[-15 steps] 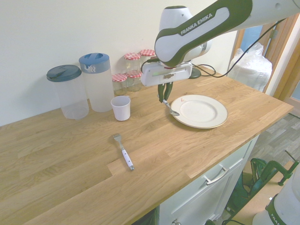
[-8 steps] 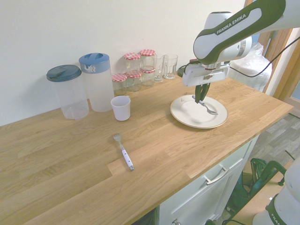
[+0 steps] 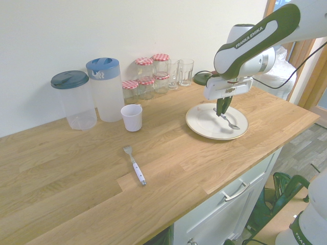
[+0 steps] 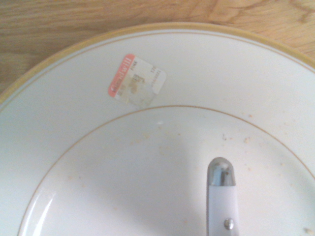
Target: Put the spoon into the plate
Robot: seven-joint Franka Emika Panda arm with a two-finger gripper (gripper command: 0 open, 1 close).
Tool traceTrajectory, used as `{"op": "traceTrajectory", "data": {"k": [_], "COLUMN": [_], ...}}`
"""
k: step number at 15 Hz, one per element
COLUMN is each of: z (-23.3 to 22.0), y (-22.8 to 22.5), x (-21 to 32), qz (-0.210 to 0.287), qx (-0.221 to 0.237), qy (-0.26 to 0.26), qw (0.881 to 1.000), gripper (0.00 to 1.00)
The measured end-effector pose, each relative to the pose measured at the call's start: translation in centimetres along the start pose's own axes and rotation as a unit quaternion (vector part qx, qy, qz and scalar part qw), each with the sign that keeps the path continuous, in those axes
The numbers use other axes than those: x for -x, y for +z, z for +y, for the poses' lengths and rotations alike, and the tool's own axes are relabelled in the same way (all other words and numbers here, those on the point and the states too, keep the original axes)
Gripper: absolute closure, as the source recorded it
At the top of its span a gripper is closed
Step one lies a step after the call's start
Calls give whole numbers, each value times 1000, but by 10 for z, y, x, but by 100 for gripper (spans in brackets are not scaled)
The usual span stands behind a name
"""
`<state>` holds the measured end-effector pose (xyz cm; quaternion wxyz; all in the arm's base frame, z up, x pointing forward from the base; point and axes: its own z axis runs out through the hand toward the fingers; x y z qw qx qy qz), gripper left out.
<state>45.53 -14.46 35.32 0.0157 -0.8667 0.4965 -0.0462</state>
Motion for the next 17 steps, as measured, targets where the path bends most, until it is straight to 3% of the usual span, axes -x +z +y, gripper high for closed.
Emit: {"op": "traceTrajectory", "data": {"k": [12, 14, 17], "z": [-17, -17, -17], "y": [5, -16, -84], "x": [5, 7, 34], "qz": [8, 15, 1], "qx": [-6, -13, -12], "qy": [-17, -28, -88], "qw": [1000, 999, 996], "gripper": [0, 0, 0]}}
